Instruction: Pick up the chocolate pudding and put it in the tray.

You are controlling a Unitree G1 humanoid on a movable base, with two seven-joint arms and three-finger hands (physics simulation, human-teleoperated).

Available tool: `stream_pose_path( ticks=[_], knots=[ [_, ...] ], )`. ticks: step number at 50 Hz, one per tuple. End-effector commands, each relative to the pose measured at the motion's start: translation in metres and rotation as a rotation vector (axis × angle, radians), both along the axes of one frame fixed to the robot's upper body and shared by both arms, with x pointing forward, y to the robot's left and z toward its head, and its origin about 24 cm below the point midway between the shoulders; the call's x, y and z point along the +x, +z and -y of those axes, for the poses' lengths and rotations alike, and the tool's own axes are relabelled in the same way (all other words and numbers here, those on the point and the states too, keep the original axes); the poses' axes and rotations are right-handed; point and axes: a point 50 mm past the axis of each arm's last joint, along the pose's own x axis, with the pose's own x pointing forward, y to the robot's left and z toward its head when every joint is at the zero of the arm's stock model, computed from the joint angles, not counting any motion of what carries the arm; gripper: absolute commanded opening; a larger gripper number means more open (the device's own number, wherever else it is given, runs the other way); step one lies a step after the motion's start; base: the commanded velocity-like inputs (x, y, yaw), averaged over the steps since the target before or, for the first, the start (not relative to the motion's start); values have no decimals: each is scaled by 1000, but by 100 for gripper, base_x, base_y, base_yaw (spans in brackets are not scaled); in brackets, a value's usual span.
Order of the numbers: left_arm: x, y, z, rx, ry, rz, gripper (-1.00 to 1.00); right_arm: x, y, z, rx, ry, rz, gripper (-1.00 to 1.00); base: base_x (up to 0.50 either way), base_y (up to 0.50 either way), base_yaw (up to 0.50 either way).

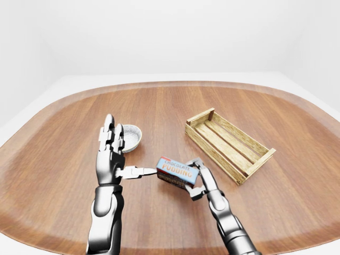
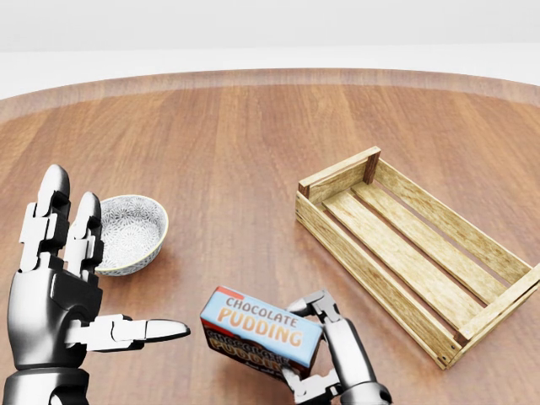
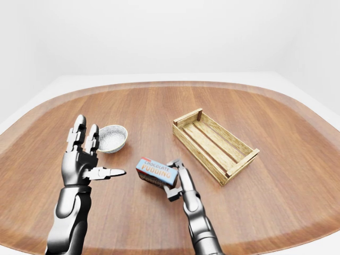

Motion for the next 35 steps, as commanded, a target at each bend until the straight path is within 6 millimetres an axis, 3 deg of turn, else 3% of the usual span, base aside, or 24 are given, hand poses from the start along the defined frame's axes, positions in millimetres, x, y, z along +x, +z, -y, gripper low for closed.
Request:
stream_pose_path(
  ticks=[1, 3, 4, 5, 7, 8, 11, 13, 19, 20, 21, 24, 26, 29, 30, 32, 35],
  knots=[
    [0, -1, 0, -2, 1, -5, 100, 3, 52, 17, 52, -53, 233, -100, 0, 0, 0],
    [0, -1, 0, -1, 0, -5, 100, 2, 66, 23, 45, -69, 293, -100, 0, 0, 0],
    [0, -1, 0, -1, 0, -5, 100, 1, 92, 22, 60, -45, 400, -100, 0, 0, 0],
    [0, -1, 0, -1, 0, -5, 100, 0, 102, 23, 62, -39, 440, -100, 0, 0, 0],
    [0, -1, 0, -2, 1, -5, 100, 0, 93, 28, 40, -69, 411, -100, 0, 0, 0],
    [0, -1, 0, -1, 0, -5, 100, 0, 111, 30, 34, -61, 482, -100, 0, 0, 0],
    [2, -9, 1, -7, -13, -37, 100, 1, 128, 36, 22, -83, 493, -100, 0, 0, 0],
    [2, -5, 1, -6, -11, -21, 100, 2, 119, 39, 20, -91, 491, -100, 0, 0, 0],
    [3, -7, 1, -7, -11, -28, 100, 7, 134, 47, 15, -120, 492, -100, 0, 0, 0],
    [3, -9, 1, -7, -12, -37, 100, 8, 124, 48, 15, -123, 493, -100, 0, 0, 0],
    [3, -9, 1, -7, -12, -36, 100, 7, 134, 49, 12, -126, 494, -100, 0, 0, 0],
    [3, -9, 1, -8, -12, -39, 100, 7, 137, 51, 7, -133, 498, -100, 0, 0, 0],
    [3, -9, 1, -8, -12, -40, 100, 9, 127, 53, 2, -139, 498, -100, 0, 0, 0],
    [3, -9, 1, -8, -12, -40, 100, 11, 142, 59, -1, -152, 506, -100, 0, 0, 0],
    [3, -11, 1, -9, -13, -45, 100, 13, 135, 62, -3, -163, 496, -100, 0, 0, 0],
    [2, -7, 1, -7, -10, -30, 100, 16, 151, 67, -16, -165, 534, -100, 0, 0, 0],
    [1, -6, 1, -7, -10, -24, 100, 23, 152, 75, -28, -177, 533, -100, 0, 0, 0]
  ],
)
